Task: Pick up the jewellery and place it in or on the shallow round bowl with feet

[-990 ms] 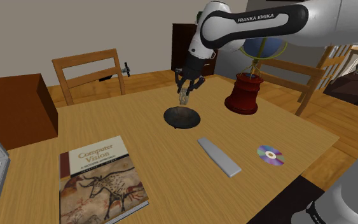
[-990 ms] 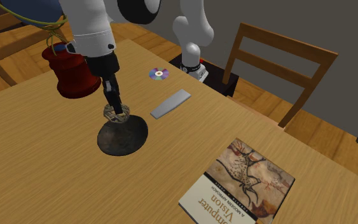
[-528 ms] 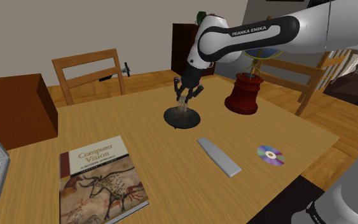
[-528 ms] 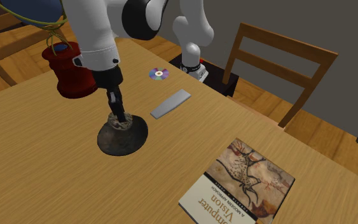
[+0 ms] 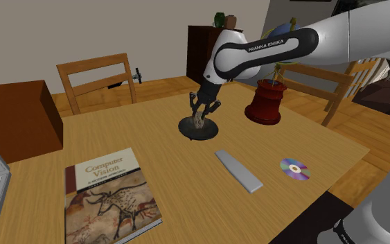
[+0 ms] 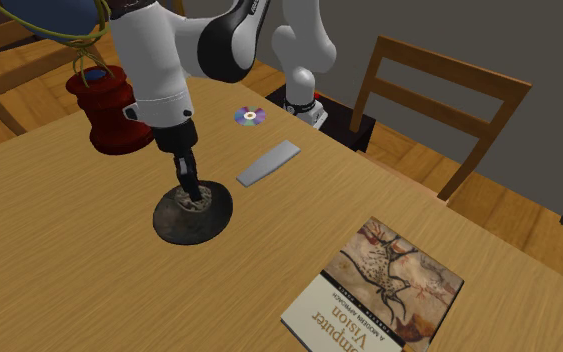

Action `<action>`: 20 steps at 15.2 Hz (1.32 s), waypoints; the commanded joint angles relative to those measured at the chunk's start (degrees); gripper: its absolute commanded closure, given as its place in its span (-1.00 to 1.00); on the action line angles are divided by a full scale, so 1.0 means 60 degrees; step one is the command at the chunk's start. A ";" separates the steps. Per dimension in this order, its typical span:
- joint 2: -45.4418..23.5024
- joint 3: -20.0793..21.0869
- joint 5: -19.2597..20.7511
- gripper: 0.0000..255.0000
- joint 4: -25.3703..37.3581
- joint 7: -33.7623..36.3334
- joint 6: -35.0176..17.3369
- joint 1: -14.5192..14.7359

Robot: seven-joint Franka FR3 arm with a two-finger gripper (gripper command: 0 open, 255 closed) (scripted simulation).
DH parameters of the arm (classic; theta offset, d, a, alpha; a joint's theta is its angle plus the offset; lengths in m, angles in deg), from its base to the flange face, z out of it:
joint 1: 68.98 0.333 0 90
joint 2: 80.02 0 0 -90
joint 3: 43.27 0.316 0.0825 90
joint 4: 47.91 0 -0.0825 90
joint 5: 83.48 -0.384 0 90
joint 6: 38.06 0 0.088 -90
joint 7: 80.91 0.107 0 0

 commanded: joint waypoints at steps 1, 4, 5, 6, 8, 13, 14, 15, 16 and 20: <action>-0.0028 0.0001 0.0006 1.00 -0.0014 0.0000 -0.0046 0.0005; -0.0028 0.0001 0.0006 1.00 -0.0013 0.0000 -0.0045 0.0005; -0.0028 0.0001 0.0006 1.00 -0.0013 0.0000 -0.0045 0.0005; -0.0028 0.0001 0.0006 1.00 -0.0013 0.0000 -0.0045 0.0005; -0.0027 0.0001 0.0006 -1.00 -0.0014 0.0001 -0.0046 0.0006; 0.0134 -0.0015 -0.0030 -1.00 0.0098 -0.0023 0.0231 -0.0041; 0.0285 -0.0034 -0.0063 -1.00 0.0223 -0.0044 0.0511 -0.0085; 0.0426 -0.0054 -0.0091 -1.00 0.0362 -0.0063 0.0794 -0.0129; 0.0529 -0.0073 -0.0112 -1.00 0.0480 -0.0076 0.1019 -0.0161; 0.0529 -0.0075 -0.0112 -1.00 0.0480 -0.0076 0.1019 -0.0160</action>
